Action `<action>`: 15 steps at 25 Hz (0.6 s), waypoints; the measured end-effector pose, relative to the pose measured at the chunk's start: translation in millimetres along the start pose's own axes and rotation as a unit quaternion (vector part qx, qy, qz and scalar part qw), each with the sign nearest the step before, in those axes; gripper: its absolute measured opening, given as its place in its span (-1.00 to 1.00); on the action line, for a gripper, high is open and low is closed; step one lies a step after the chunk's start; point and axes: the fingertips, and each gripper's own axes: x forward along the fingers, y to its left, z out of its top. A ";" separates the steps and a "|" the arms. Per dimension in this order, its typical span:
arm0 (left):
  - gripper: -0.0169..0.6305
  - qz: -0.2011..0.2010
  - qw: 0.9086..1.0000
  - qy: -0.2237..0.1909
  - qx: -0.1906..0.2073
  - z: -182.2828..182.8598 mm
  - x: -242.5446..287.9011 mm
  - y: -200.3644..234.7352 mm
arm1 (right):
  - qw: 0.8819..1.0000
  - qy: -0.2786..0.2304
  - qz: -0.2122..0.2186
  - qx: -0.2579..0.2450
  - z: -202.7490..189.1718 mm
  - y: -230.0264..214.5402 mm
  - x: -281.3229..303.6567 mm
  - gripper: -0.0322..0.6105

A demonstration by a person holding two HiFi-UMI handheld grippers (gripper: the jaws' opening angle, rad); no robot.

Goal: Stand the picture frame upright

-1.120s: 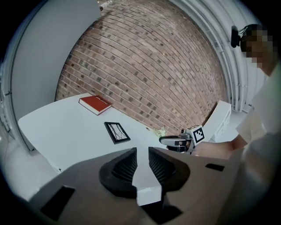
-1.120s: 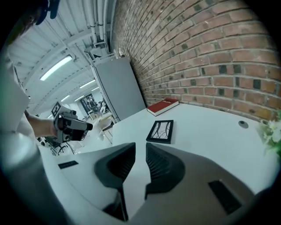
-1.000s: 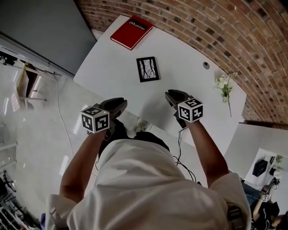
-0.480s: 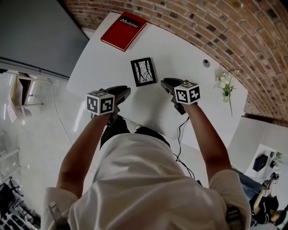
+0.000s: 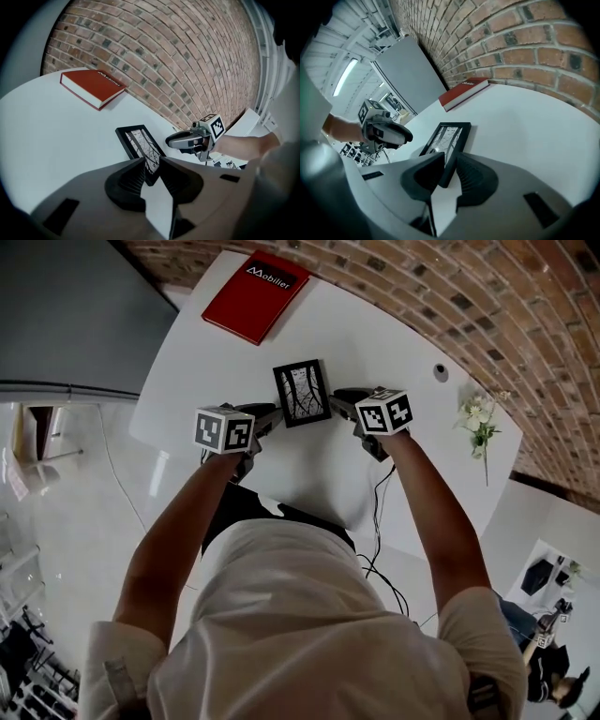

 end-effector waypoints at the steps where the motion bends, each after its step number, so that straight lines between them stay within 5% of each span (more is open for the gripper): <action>1: -0.67 0.000 1.000 0.003 -0.006 1.3 4.2 4.4 | 1.000 0.004 0.004 -0.001 3.0 -1.8 4.1 -0.69; 15: -0.62 0.010 0.998 0.032 -0.048 5.3 35.9 36.3 | 0.998 0.050 0.044 0.018 20.3 -15.0 39.5 -0.68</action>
